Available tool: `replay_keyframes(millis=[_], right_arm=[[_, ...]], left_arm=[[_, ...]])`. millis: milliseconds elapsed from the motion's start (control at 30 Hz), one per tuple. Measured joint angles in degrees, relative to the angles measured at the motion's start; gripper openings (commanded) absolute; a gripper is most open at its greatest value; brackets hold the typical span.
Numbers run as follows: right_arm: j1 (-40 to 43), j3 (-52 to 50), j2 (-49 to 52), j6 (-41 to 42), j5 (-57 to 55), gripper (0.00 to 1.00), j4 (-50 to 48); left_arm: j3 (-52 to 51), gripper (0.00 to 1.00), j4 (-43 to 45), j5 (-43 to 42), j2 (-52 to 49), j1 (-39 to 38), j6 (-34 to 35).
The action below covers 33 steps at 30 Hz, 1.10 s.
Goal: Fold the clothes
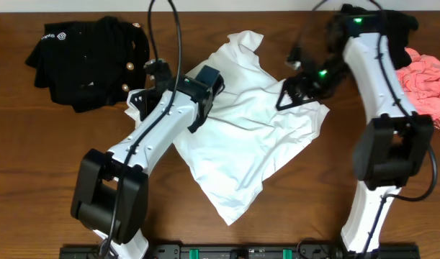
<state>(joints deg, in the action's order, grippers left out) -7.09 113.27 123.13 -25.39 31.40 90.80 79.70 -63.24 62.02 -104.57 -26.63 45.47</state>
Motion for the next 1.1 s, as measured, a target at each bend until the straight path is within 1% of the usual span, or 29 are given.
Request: replay_keyframes(millis=[167, 300, 400, 467, 600, 667, 767, 967, 1033, 1100], right_arm=[[-7.9, 0.0, -0.2, 0.5, -3.4, 0.96, -2.6], [-12.7, -0.1, -2.5, 4.8, -8.8, 0.97, -6.3], [-16.3, -0.1, -7.8, 9.3, -14.6, 0.99, -7.0], [-19.5, -0.2, -13.2, 12.5, -18.4, 0.99, -6.8], [-24.7, -2.4, -21.1, 18.6, -22.6, 0.99, -6.4], [-26.9, -6.4, -24.8, 22.8, -24.0, 0.99, -7.0], [-28.3, -14.0, -27.6, 29.2, -25.5, 0.99, -8.8], [-29.0, -32.0, -31.8, 44.2, -26.9, 0.99, -17.2], [-29.1, -37.7, -34.0, 51.3, -26.9, 0.99, -20.6], [-29.2, -40.8, -35.3, 56.4, -26.5, 0.96, -23.1]], left_arm=[[0.0, 0.06, 1.5, -4.2, 0.0, 1.7, 0.5], [0.0, 0.06, 2.1, -8.1, 0.0, 3.0, 0.9], [0.0, 0.06, 2.2, -11.0, 0.0, 3.9, 0.9], [0.0, 0.06, 2.2, -12.7, 0.0, 4.6, 1.0], [0.0, 0.06, 2.5, -14.5, 0.0, 5.3, 1.0], [0.0, 0.06, 3.1, -15.3, 0.0, 5.6, 1.0], [0.0, 0.06, 3.8, -16.1, 0.0, 6.3, 1.0], [0.0, 0.06, 4.2, -16.9, 0.0, 7.6, 1.0], [0.0, 0.06, 4.4, -16.9, 0.0, 7.8, 1.0], [0.0, 0.06, 4.4, -16.9, 0.0, 7.8, 1.0]])
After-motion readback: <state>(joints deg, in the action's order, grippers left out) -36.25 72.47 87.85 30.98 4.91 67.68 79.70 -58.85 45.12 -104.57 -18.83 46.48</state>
